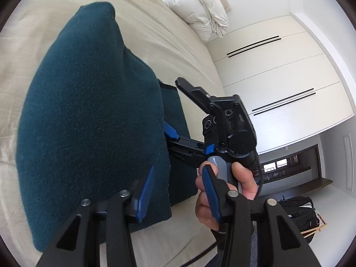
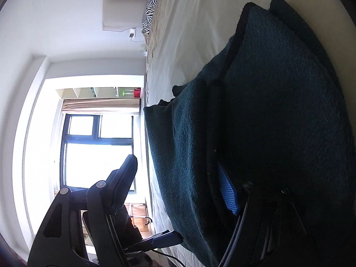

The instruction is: Fold small clothes

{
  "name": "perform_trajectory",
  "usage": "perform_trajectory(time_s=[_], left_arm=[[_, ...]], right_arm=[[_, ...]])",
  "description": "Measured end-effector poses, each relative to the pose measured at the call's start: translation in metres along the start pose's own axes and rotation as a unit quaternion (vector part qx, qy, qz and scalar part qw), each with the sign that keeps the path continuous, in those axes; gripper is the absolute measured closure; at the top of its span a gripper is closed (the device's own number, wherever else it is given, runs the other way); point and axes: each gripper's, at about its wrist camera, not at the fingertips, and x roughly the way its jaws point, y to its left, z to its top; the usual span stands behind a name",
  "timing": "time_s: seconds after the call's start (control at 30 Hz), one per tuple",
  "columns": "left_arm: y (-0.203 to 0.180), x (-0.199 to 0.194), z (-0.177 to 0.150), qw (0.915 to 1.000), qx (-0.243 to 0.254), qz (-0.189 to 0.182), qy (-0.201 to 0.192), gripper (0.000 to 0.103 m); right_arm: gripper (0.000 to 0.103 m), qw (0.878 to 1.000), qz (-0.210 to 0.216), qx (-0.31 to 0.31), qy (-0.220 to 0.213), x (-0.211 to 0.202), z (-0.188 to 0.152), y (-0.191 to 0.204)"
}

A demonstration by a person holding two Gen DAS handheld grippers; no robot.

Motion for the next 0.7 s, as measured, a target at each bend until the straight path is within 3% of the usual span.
perform_trajectory(time_s=[0.13, 0.23, 0.37, 0.43, 0.7], left_arm=[[0.013, -0.05, -0.002, 0.9986, 0.012, 0.021, -0.047, 0.051], [0.022, -0.064, -0.001, 0.9969, 0.005, 0.048, -0.063, 0.051], [0.033, -0.062, 0.001, 0.9962, -0.012, 0.056, -0.066, 0.051], [0.028, -0.051, 0.001, 0.9966, -0.01, 0.055, -0.061, 0.051], [0.003, -0.022, 0.013, 0.9969, 0.015, 0.059, -0.05, 0.051]], right_arm=[[0.034, 0.999, -0.027, -0.023, 0.01, 0.01, 0.003, 0.009], [0.036, 0.996, -0.069, -0.047, 0.023, 0.023, -0.001, 0.017], [0.077, 0.984, -0.149, -0.089, 0.035, 0.04, -0.004, 0.027], [0.087, 0.979, -0.174, -0.104, 0.031, 0.041, -0.005, 0.03], [0.091, 0.961, -0.234, -0.144, 0.013, 0.015, 0.001, 0.048]])
